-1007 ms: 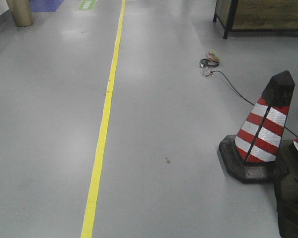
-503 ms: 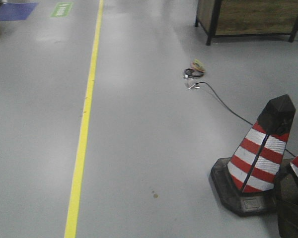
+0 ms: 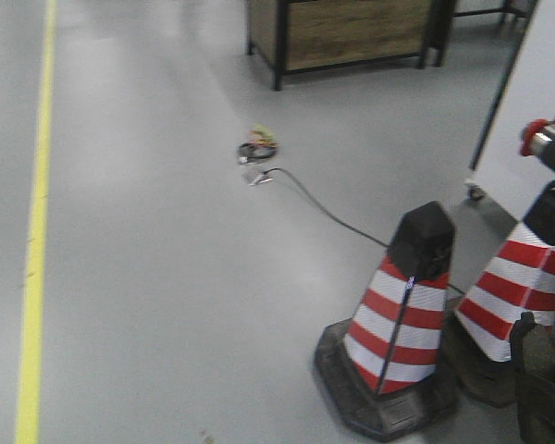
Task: Move and align brake pads A on conveyor
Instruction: 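Turn the base toward the grey conveyor holding two brake pads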
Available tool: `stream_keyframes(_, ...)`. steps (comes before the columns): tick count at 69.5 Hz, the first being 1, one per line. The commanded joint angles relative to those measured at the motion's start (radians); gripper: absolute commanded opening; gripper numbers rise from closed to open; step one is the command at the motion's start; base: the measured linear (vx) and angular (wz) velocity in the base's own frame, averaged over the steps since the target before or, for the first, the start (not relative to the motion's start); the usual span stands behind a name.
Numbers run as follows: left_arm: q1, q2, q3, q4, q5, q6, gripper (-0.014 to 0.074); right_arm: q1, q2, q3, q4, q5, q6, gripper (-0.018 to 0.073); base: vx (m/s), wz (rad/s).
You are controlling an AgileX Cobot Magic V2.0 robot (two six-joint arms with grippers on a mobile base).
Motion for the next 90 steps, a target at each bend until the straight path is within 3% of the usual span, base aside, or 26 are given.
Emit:
stream_keyframes(1,-0.006,0.006,-0.029,-0.004,-0.09,-0.001,0.0209,-0.002,0.001,-0.029,-0.01,-0.078,-0.004,0.0099,0.4,-0.63)
stream_keyframes(90,-0.006,0.006,-0.029,-0.004,-0.09,-0.001,0.0209,-0.002,0.001,-0.029,-0.01,-0.078,-0.004,0.0099,0.28,-0.73)
